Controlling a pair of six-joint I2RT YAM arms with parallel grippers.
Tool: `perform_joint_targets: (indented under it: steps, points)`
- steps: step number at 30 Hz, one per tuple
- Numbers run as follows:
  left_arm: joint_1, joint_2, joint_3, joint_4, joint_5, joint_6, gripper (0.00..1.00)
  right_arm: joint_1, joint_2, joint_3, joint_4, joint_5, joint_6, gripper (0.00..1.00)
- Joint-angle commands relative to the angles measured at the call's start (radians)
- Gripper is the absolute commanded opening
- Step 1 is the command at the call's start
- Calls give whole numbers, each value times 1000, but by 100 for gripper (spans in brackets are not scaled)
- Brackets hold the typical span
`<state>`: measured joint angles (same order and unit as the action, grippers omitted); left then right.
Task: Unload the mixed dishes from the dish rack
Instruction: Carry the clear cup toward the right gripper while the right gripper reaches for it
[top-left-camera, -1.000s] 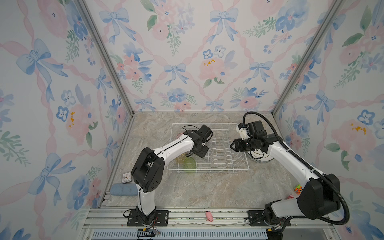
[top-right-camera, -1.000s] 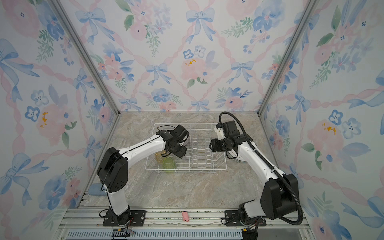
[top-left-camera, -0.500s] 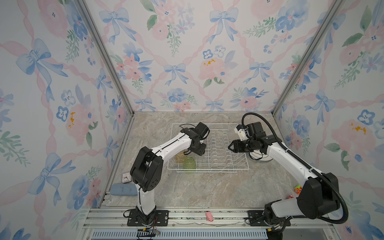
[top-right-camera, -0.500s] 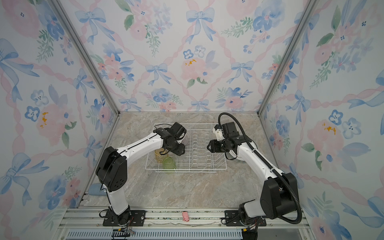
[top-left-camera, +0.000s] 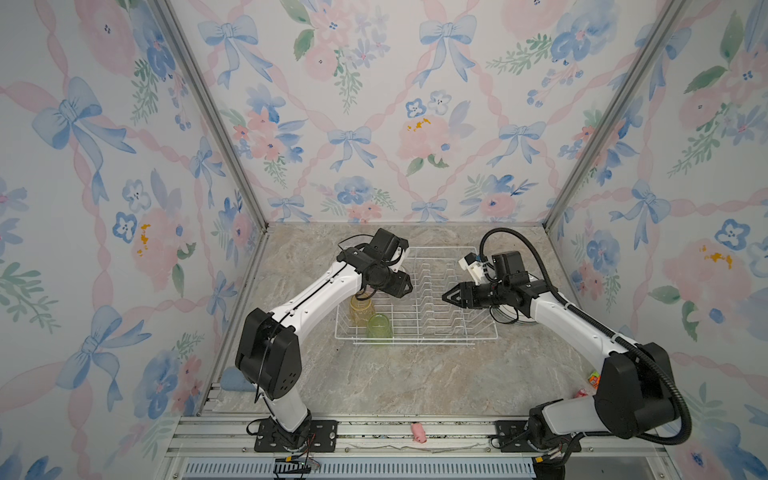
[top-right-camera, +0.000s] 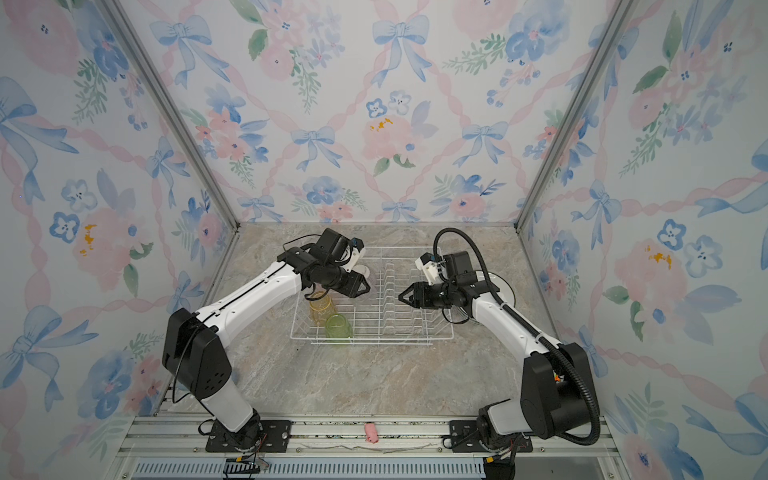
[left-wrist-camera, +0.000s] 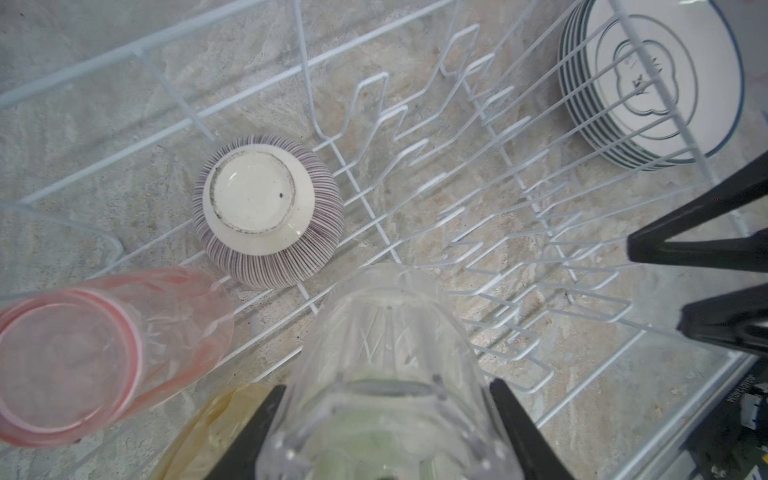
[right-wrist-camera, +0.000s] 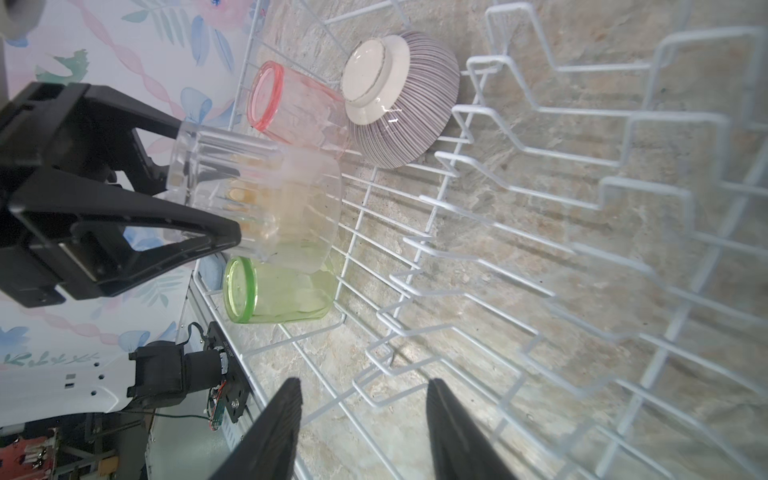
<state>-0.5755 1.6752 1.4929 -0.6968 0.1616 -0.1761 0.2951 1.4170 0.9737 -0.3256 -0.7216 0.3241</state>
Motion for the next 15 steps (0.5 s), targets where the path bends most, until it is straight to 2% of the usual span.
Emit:
perform_joint_targets:
  steps: [1, 8, 15]
  points:
    - [22, -73, -31, 92, 156, 12, 30, -5, -44, -34, 117, -128, 56, 51]
    - [33, -141, -96, 196, 291, -18, 31, 6, -65, -111, 379, -256, 217, 47]
    - [57, -217, -201, 388, 440, -93, 32, 39, -89, -120, 470, -291, 269, 45]
